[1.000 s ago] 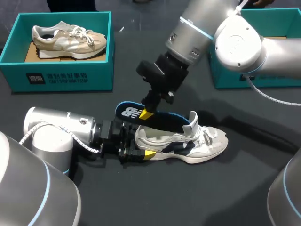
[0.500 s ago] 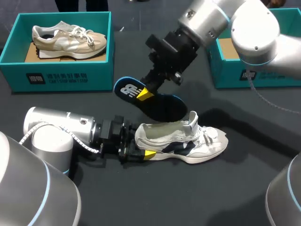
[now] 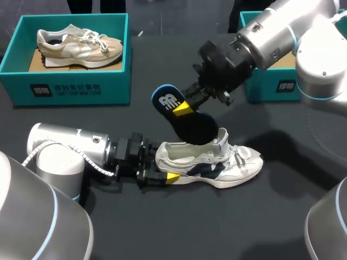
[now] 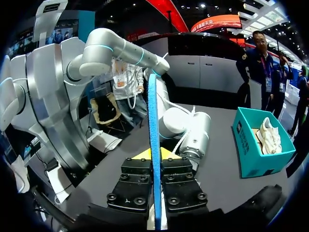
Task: Take the shoe out of the shoebox, open the shoe tongue, remove and reinsert the insole, then place the shoe into the shoebox
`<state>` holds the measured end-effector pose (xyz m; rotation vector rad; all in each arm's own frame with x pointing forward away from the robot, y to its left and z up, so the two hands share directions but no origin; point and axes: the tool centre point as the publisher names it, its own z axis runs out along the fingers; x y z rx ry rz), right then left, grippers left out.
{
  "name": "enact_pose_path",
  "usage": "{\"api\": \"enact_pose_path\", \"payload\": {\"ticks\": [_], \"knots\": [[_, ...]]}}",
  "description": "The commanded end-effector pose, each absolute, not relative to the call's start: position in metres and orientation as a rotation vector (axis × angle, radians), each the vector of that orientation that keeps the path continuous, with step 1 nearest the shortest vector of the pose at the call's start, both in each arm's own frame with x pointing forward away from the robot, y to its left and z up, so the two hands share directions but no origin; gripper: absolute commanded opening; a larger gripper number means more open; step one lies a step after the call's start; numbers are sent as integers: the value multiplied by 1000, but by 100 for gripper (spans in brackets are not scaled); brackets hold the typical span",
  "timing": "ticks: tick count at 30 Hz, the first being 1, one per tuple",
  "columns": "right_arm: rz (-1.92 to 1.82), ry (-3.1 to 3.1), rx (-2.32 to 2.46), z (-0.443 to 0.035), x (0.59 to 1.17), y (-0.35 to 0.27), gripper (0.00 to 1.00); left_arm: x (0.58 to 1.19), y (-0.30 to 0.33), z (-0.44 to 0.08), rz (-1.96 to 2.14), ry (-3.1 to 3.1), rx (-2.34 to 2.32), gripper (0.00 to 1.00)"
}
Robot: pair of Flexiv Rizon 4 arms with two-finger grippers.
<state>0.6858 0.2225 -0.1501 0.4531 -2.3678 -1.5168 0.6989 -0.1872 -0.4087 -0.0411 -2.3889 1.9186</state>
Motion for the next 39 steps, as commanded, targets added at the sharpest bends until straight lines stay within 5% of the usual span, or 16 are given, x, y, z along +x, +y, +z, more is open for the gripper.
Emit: {"api": "enact_pose_path", "payload": {"ticks": [1,39], "knots": [[-1638,-2307,364,-109,671,206,0,699,-187,-410,1917,-2390,-41,0],[-1928,-2084,-137,-57,614,187,0,699,-187,-410,1917,-2390,-41,0]]}}
